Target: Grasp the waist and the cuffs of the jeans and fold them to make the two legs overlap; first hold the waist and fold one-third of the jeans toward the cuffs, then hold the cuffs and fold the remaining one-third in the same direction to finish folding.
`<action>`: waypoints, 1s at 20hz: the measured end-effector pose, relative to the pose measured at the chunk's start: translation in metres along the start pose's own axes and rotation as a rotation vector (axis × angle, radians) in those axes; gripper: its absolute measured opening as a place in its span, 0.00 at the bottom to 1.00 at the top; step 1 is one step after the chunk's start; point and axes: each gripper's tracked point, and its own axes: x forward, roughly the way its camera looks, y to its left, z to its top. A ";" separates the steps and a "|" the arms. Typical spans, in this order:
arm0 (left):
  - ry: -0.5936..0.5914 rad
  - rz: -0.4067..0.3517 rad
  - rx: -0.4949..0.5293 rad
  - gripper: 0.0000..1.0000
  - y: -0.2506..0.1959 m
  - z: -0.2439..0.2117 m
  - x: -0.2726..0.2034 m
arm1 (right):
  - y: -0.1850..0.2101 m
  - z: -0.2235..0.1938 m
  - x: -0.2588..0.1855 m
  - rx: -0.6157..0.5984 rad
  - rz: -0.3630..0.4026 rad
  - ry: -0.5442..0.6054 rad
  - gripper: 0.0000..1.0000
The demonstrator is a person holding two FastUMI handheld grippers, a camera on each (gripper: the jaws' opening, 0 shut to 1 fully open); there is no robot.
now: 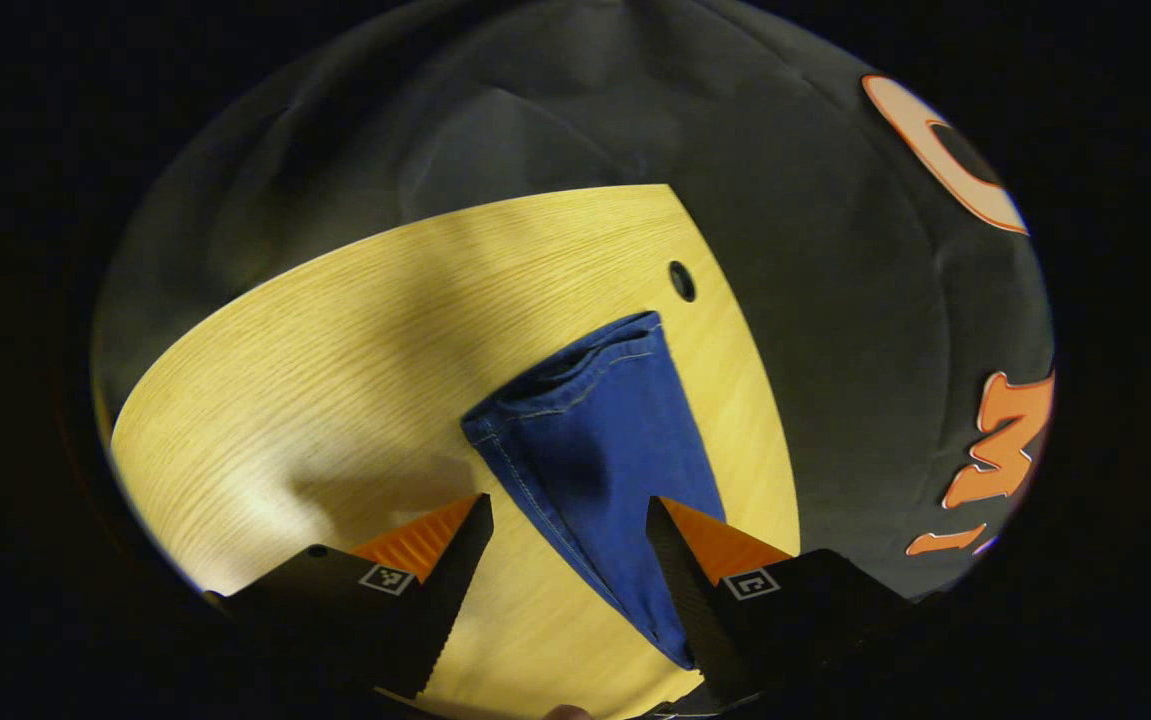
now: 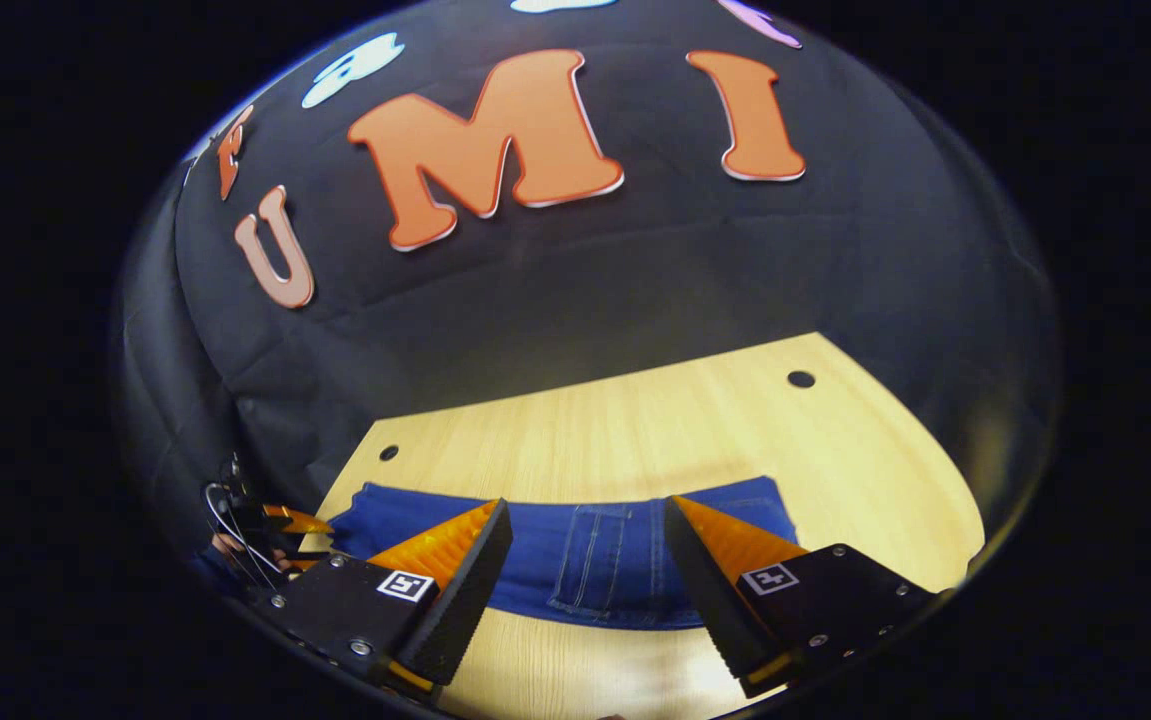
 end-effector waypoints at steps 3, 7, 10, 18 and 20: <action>0.009 -0.004 -0.022 0.91 -0.005 0.005 0.005 | -0.009 0.025 -0.012 -0.006 -0.039 -0.069 0.96; -0.001 -0.013 -0.018 0.87 -0.016 0.013 0.022 | -0.013 0.041 -0.030 -0.022 -0.062 -0.110 0.96; -0.010 -0.047 0.006 0.88 -0.028 0.016 0.029 | -0.012 0.046 -0.036 -0.033 -0.066 -0.128 0.96; -0.046 -0.184 -0.119 0.22 -0.037 0.022 0.061 | -0.020 0.033 -0.037 -0.085 -0.073 -0.072 0.96; -0.074 -0.151 -0.089 0.11 -0.031 0.019 0.047 | -0.030 0.037 -0.032 -0.070 -0.070 -0.076 0.96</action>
